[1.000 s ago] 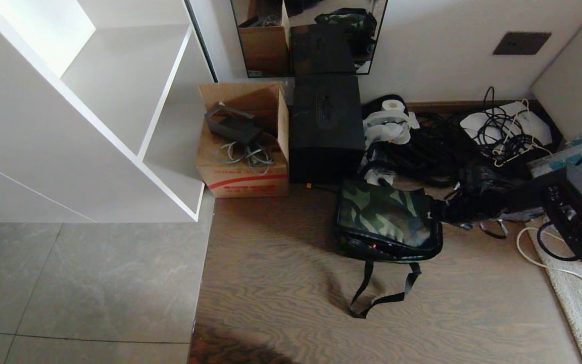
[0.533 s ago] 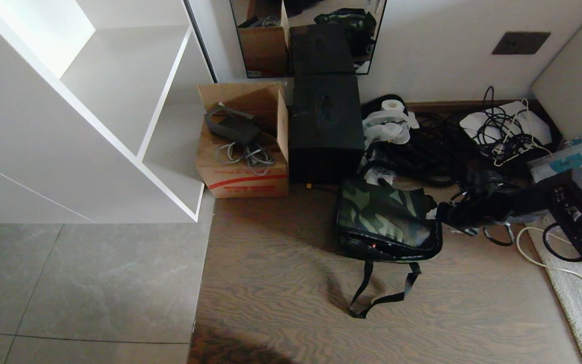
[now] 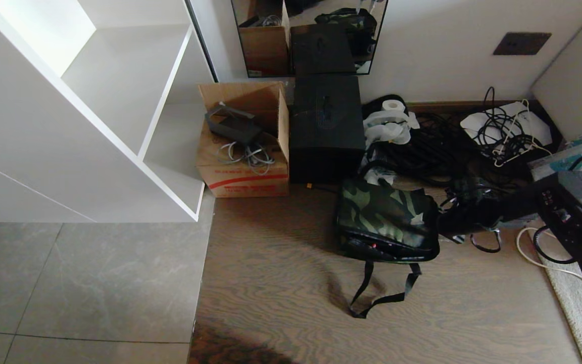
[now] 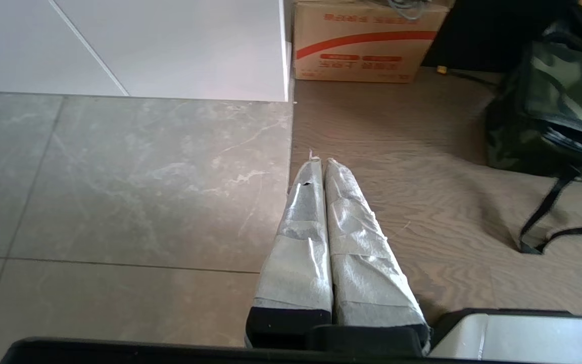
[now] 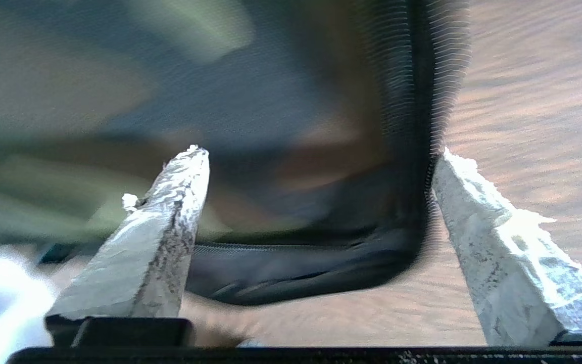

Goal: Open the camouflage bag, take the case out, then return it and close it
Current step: Open the top of the storage box

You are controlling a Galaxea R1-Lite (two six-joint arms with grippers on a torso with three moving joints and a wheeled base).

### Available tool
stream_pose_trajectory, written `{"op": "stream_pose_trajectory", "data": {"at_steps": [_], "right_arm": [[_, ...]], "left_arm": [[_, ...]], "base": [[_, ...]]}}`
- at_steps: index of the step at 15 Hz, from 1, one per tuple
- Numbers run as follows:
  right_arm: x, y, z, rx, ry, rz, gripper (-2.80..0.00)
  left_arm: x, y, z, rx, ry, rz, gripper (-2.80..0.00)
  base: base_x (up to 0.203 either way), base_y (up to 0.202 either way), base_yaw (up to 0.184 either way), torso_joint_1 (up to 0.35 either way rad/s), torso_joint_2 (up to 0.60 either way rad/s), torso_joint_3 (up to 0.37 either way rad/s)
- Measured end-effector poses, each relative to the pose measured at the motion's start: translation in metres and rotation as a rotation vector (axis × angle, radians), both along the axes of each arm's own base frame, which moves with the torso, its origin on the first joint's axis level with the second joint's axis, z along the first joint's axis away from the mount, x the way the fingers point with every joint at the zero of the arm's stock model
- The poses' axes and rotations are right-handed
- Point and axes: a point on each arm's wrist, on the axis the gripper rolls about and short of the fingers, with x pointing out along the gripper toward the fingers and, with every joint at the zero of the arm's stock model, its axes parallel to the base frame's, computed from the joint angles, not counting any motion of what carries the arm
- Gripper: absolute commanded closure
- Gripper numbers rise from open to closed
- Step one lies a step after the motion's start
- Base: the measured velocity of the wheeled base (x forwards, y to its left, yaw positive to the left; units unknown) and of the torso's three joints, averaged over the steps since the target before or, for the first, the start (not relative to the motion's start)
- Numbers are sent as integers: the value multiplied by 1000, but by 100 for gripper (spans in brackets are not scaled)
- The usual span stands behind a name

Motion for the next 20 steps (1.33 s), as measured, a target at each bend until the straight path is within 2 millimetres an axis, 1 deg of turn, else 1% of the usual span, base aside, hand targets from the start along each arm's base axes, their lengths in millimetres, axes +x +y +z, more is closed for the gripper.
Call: {"op": "stream_pose_trajectory", "data": {"at_steps": [2,4,7,9,11,14,16,20], "right_arm": [[0,1,0,23,4,-18,-280],[1,7,4,53,-7,14,-280],[-1,4,18,89,-38,46,-280],[-2,8,21,93,-32,53,-280],[-3,5,23,114,-29,41,-280],[-4,10,17,108,-23,46,-280],[-3,7,13,106,-18,37,-280],[-3,9,1,95,6,30,-280]], "left_arm": [[0,0,0,0,0,0,0],[0,0,0,0,0,0,0],[0,0,0,0,0,0,0],[0,0,0,0,0,0,0],[0,0,0,0,0,0,0],[0,0,0,0,-1,0,0],[0,0,0,0,0,0,0],[0,0,0,0,1,0,0]], "base": [[0,0,0,0,0,0],[0,0,0,0,0,0],[0,0,0,0,0,0],[0,0,0,0,0,0],[0,0,0,0,0,0],[0,0,0,0,0,0],[0,0,0,0,0,0],[0,0,0,0,0,0]]}}
